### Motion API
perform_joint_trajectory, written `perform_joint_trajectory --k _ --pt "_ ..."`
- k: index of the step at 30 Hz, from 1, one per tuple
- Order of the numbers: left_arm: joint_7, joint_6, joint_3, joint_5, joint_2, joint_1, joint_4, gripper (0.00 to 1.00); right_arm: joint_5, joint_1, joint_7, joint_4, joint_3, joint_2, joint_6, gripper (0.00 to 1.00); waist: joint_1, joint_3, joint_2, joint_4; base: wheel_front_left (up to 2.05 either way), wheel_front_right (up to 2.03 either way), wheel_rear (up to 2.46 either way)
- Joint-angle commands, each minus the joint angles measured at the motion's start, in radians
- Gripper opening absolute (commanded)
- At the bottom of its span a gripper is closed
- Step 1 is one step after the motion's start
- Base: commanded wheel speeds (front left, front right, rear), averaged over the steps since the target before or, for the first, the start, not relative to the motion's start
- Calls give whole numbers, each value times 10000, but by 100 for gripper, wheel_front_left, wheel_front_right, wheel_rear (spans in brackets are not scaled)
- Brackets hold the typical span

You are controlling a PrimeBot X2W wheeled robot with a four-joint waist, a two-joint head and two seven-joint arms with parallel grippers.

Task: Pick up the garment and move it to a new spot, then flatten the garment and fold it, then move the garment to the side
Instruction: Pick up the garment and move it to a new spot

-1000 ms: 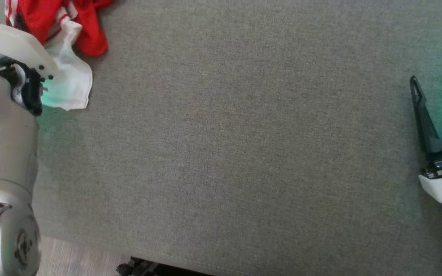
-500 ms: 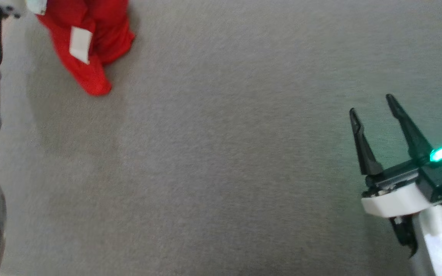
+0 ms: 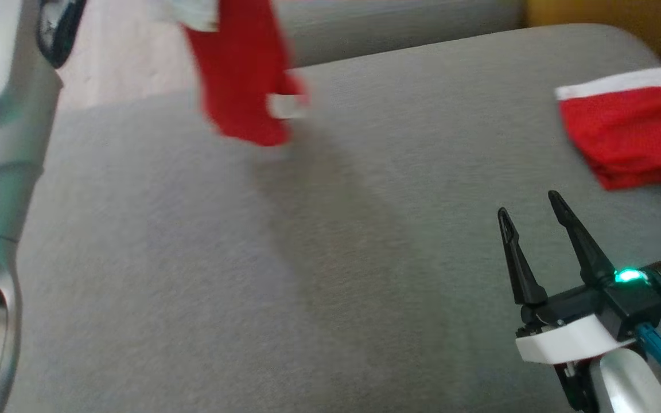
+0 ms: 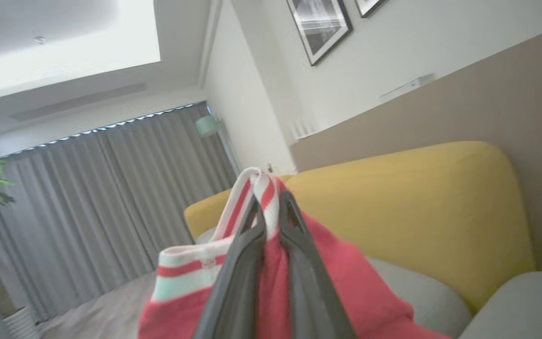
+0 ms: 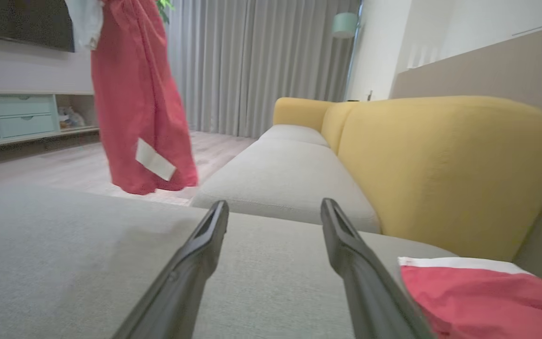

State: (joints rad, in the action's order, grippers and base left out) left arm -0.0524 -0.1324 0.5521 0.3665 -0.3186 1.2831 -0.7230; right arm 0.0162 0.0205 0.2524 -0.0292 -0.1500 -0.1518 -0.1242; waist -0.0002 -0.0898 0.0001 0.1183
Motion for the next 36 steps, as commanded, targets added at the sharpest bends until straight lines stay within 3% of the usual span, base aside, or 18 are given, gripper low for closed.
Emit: perform_joint_trajectory --k 1,7,12,16,18,21,25,30,36 --pt "129 19 -45 235 -383 169 435 0 61 86 92 363 -166 20 -65 100 2 752 -1 1122 0 0 0" --pt "170 18 1121 1195 -55 -2058 1288 0 92 -61 93 469 -73 144 -65 100 2 625 -1 1535 0 0 0" --pt "-914 18 2328 1389 425 -4988 1939 0 128 -181 93 503 -9 341 -65 100 2 243 -1 1435 0 0 0" --pt "-1552 27 3239 1638 1037 -7042 1606 0 173 -205 93 384 -98 463 -65 100 2 -44 -1 1154 0 0 0" --pt "-1789 144 3382 1688 1376 -7707 1304 100 195 -199 93 279 -112 510 -65 100 2 -103 -1 921 0 0 0" --pt "-2015 382 3004 2093 1831 -8471 1125 100 299 -237 93 28 -89 562 -65 100 2 -37 -1 422 0 0 0" --pt "-2080 710 2477 2161 2000 -9037 1420 100 370 -348 93 -287 -43 564 -65 100 2 207 -1 -211 0 0 0" --pt "-2090 1816 57 1523 1884 -10805 3567 100 564 -687 93 -870 368 677 -65 100 2 910 -1 -1246 0 0 0" --pt "-2091 2525 -2396 303 2125 -12758 5808 100 546 -1126 93 -1101 786 822 -65 100 2 1401 -1 -1844 0 0 0"
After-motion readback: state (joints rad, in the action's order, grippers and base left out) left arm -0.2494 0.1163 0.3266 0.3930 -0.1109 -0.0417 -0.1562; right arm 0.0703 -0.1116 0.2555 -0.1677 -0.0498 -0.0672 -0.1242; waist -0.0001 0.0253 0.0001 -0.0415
